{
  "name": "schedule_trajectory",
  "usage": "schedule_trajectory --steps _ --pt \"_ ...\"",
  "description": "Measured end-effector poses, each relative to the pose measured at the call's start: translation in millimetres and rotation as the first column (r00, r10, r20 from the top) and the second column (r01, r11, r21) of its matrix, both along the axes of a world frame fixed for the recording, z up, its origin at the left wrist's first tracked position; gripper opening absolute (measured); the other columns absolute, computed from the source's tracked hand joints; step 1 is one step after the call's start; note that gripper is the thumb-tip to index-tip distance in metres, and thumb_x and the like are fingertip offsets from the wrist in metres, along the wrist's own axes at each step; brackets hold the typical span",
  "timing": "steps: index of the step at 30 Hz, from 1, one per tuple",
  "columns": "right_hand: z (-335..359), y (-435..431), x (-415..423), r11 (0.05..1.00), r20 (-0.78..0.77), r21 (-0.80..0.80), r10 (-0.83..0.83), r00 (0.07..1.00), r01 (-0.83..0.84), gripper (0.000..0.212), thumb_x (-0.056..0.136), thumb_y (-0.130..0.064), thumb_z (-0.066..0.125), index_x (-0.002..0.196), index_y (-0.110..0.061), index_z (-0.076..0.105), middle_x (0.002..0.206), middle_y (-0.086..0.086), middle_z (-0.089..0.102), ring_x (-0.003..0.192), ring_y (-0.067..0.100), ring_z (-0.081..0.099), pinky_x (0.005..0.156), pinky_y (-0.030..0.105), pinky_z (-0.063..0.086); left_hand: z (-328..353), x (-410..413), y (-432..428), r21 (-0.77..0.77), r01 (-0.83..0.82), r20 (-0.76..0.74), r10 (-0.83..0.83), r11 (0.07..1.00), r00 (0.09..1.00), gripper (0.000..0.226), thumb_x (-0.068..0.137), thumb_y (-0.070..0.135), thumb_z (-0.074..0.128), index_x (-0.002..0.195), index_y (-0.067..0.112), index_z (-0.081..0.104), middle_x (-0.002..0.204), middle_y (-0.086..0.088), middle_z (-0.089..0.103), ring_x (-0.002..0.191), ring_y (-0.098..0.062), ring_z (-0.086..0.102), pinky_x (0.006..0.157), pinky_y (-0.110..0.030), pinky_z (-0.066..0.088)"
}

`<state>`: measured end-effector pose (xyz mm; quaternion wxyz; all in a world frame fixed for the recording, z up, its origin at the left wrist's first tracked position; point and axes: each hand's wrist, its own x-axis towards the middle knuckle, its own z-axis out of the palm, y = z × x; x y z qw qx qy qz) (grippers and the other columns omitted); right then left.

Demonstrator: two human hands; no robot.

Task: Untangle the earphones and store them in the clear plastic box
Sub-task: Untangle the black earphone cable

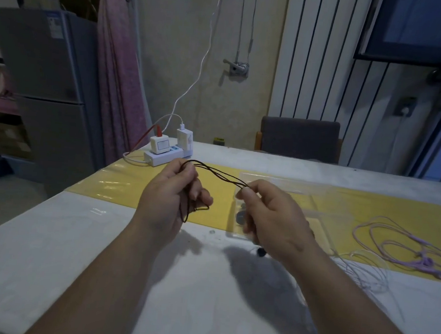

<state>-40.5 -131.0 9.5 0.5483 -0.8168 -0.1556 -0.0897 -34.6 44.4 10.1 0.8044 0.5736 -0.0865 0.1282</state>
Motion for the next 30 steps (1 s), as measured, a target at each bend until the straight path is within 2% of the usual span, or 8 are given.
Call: schedule_trajectory --steps 2,5,9,13,16,18,24,30 --pt "-3.1 2.6 0.3 1.0 0.017 0.023 -0.016 1.0 0.015 0.023 0.097 -0.034 0.049 0.081 -0.029 0.065 0.053 -0.01 0.053 0.058 0.018 0.054 0.063 0.039 0.048 1.0 -1.6 -1.6 -0.064 0.034 -0.016 -0.035 0.997 0.999 0.024 0.103 0.016 0.037 0.079 0.012 0.04 0.057 -0.005 0.038 0.053 -0.023 0.051 0.061 -0.036 0.047" --pt "0.6 2.2 -2.0 0.985 -0.093 0.169 0.034 0.995 -0.018 0.032 0.1 -0.032 0.047 0.074 -0.02 0.063 0.047 -0.014 0.041 0.045 0.004 0.036 0.05 0.025 0.032 2.2 -2.9 -4.0 -0.147 0.083 -0.007 -0.085 0.986 0.996 0.025 0.104 0.017 0.034 0.08 0.013 0.041 0.06 -0.006 0.04 0.056 -0.022 0.051 0.054 -0.034 0.051" --pt "3.3 2.3 -2.8 0.948 -0.215 0.305 0.157 0.964 -0.086 0.026 0.098 -0.022 0.051 0.073 -0.018 0.058 0.046 -0.015 0.036 0.042 0.006 0.028 0.043 0.022 0.023 1.6 -0.3 -5.8 -0.305 0.165 0.006 -0.171 0.938 0.985 0.027 0.104 0.017 0.031 0.082 0.01 0.044 0.063 -0.011 0.051 0.064 -0.025 0.061 0.065 -0.039 0.058" --pt "-2.6 6.6 -1.7 0.988 -0.138 0.141 0.085 0.987 -0.066 0.009 0.083 -0.013 0.062 0.082 -0.022 0.063 0.062 -0.01 0.05 0.055 0.01 0.043 0.052 0.026 0.035 1.5 1.2 -5.2 -0.423 0.195 0.02 -0.206 0.885 0.978 0.027 0.104 0.017 0.032 0.082 0.007 0.044 0.064 -0.012 0.055 0.067 -0.027 0.064 0.071 -0.04 0.059" --pt "-7.8 13.0 -3.6 0.997 -0.122 0.053 0.06 0.991 -0.053 0.02 0.08 -0.012 0.07 0.094 -0.025 0.063 0.087 -0.008 0.065 0.077 0.009 0.06 0.075 0.034 0.052 2.9 1.6 -5.2 -0.446 0.178 0.011 -0.193 0.877 0.981 0.03 0.104 0.017 0.032 0.078 0.008 0.044 0.061 -0.009 0.051 0.066 -0.025 0.059 0.069 -0.036 0.059" --pt "-9.8 17.7 -6.5 0.998 -0.146 0.003 0.062 0.987 -0.062 0.025 0.08 -0.016 0.074 0.1 -0.024 0.062 0.096 -0.01 0.068 0.086 0.006 0.063 0.082 0.031 0.053 3.2 1.1 -5.8 -0.452 0.174 0.003 -0.194 0.875 0.981 0.03 0.104 0.017 0.032 0.077 0.008 0.044 0.06 -0.008 0.05 0.065 -0.024 0.057 0.068 -0.035 0.059" --pt "-2.0 16.5 -12.0 0.987 -0.21 -0.108 0.091 0.974 -0.115 0.011 0.081 -0.022 0.068 0.074 -0.013 0.07 0.064 -0.002 0.07 0.045 0.005 0.045 0.046 0.018 0.037 1.4 2.3 -4.6 -0.416 0.192 -0.018 -0.219 0.889 0.976 0.031 0.103 0.017 0.034 0.075 0.009 0.045 0.062 -0.008 0.048 0.062 -0.021 0.056 0.069 -0.036 0.057" --pt "6.5 1.8 -3.3 0.996 -0.322 0.037 0.092 0.942 -0.084 0.021 0.065 -0.023 0.067 0.072 -0.003 0.069 0.041 -0.009 0.042 0.038 0.007 0.035 0.043 0.02 0.025 -3.1 7.6 1.4 -0.325 0.026 -0.103 -0.063 0.946 0.993 0.029 0.101 0.019 0.042 0.077 0.009 0.052 0.059 -0.005 0.05 0.06 -0.017 0.056 0.07 -0.033 0.054"
